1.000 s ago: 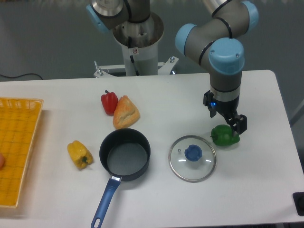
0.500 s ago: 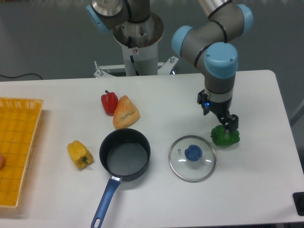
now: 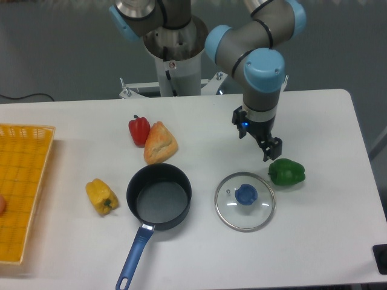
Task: Place the lid on the table
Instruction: 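Move the open gripper over the blue knob of the glass lid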
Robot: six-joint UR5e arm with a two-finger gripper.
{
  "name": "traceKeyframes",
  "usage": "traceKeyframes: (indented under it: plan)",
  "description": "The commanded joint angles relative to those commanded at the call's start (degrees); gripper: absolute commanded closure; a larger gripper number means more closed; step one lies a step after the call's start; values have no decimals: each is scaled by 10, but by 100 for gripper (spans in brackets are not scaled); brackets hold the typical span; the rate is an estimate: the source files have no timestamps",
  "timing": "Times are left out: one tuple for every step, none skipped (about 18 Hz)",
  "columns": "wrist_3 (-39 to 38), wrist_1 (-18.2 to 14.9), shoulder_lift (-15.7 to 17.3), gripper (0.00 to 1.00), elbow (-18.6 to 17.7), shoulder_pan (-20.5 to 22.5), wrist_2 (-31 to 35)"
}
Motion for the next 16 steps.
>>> traceKeyframes:
  plan:
    - [-11,0,-1,0,1,0,-1]
    - [-18,0,-2,0,1,1,-1]
    - [-19,0,-3,0,1,2,-1]
    - [-19,0,-4,0,2,4,-1]
    - [-19,0,-4,0,3,5,-1]
    - [-21,-1,-4,0,4,6,-1]
    - [-26,-1,-4,0,4,6,-1]
    - [-33,-1,-4,0,4,6,-1]
    - [-40,0,-4,0,7,4,-2]
    - [-51,0,-5,0,11,4,-4]
    - [-62,0,-7,0,13,3,-4]
    - [-76,0,-9,0,14,2,-4]
    - [-90,1,-13,0,15,1,-5]
    - [-102,2,-23,0,19,-1,-5]
    - [-119,2,-32,0,29,-6,-5]
    - [-147,2,-41,0,40,-15,-8]
